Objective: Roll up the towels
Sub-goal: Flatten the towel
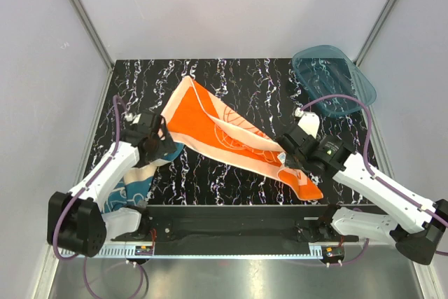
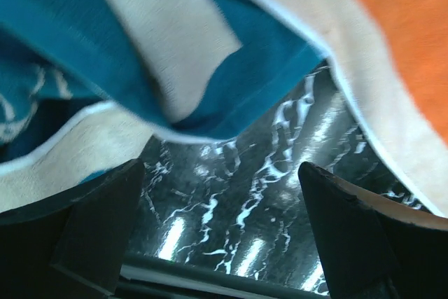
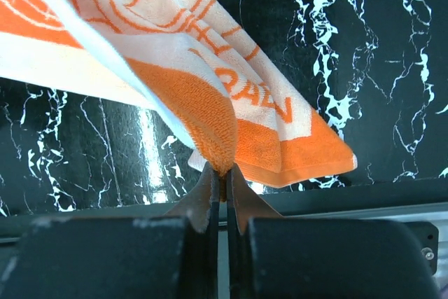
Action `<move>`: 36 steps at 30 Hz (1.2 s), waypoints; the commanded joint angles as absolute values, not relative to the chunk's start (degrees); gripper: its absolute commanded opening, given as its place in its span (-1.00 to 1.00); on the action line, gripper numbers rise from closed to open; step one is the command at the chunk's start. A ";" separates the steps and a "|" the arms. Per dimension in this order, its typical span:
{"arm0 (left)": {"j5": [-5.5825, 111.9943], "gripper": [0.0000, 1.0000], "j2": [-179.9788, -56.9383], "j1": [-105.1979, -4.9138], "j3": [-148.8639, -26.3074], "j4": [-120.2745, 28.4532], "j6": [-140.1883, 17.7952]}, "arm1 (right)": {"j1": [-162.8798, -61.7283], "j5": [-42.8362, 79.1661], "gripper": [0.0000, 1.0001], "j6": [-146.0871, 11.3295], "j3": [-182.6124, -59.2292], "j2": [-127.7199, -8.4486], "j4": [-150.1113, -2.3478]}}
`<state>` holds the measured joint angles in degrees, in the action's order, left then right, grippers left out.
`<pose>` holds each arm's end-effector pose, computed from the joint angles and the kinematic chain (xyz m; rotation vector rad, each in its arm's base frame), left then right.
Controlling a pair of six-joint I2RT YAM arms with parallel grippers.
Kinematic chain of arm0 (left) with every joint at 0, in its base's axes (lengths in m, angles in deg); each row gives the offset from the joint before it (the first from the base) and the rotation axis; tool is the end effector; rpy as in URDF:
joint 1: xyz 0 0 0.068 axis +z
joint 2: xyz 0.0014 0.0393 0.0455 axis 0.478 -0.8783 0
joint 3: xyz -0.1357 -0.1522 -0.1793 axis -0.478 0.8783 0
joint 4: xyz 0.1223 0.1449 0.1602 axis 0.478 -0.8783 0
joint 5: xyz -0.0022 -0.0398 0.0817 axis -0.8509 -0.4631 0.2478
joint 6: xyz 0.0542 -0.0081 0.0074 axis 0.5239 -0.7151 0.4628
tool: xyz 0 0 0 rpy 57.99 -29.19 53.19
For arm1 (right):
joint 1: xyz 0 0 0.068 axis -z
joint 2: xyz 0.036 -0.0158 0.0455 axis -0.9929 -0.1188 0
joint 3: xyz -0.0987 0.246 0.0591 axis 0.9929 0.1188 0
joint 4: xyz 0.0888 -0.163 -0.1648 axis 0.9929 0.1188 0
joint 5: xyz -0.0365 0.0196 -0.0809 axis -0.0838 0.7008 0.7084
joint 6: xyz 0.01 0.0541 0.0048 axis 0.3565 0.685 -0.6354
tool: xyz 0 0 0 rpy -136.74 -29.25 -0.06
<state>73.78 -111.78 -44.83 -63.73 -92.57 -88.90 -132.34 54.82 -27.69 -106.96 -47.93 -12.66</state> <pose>0.2027 -0.0508 0.2337 -0.5924 2.5911 -0.0215 0.1251 0.1168 0.3106 0.0935 2.4671 0.0035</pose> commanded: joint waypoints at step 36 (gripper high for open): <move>75.71 -1.00 -147.35 -23.63 -137.63 -94.25 -74.16 | -128.97 52.44 -1.00 -35.79 -105.84 -47.56 -18.03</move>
<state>78.92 -137.62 -23.50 -129.89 -94.54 -80.45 -129.87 51.65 -35.04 -103.55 -47.45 -16.99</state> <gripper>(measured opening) 0.036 0.022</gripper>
